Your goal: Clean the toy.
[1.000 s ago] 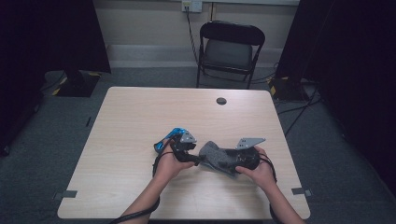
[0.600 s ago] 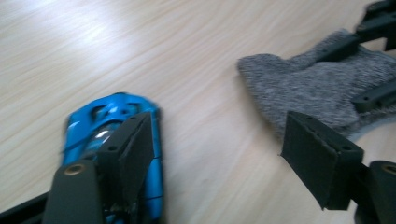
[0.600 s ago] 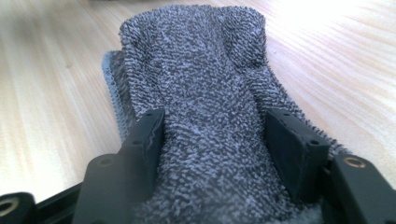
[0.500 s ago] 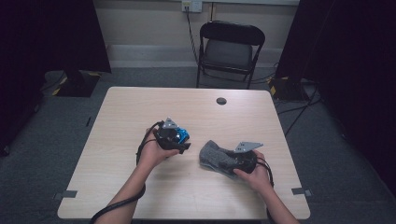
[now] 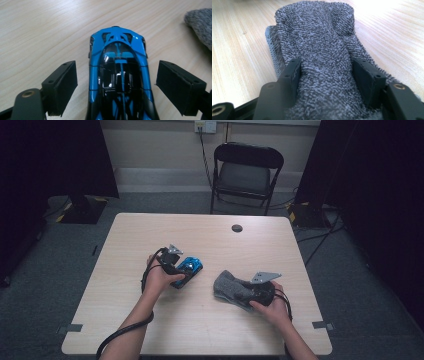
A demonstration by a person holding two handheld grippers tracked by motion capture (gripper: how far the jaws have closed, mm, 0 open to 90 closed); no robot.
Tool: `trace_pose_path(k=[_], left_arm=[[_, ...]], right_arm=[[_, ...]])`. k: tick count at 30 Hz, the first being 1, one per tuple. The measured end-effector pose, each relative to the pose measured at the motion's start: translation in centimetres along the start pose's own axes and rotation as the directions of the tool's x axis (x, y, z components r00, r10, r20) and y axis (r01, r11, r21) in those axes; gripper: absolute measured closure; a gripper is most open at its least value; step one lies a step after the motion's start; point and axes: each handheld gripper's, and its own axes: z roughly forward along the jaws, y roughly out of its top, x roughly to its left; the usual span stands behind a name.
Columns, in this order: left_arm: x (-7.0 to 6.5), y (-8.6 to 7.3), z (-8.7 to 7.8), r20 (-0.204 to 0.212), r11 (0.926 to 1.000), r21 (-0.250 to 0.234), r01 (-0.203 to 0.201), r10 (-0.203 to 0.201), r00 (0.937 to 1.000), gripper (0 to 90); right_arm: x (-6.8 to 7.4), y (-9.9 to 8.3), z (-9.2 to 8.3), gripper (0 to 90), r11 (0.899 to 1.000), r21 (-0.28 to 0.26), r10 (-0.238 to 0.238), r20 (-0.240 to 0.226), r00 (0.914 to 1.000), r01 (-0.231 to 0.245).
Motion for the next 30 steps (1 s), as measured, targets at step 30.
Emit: trace_pose_path(k=[30], left_arm=[[0.0,-1.0,2.1,0.026,0.9996,0.016,0.024,-0.024,0.9994,18.6]], right_arm=[[0.0,0.0,0.0,41.3,1.0,0.0,0.003,-0.001,1.0,-0.003]])
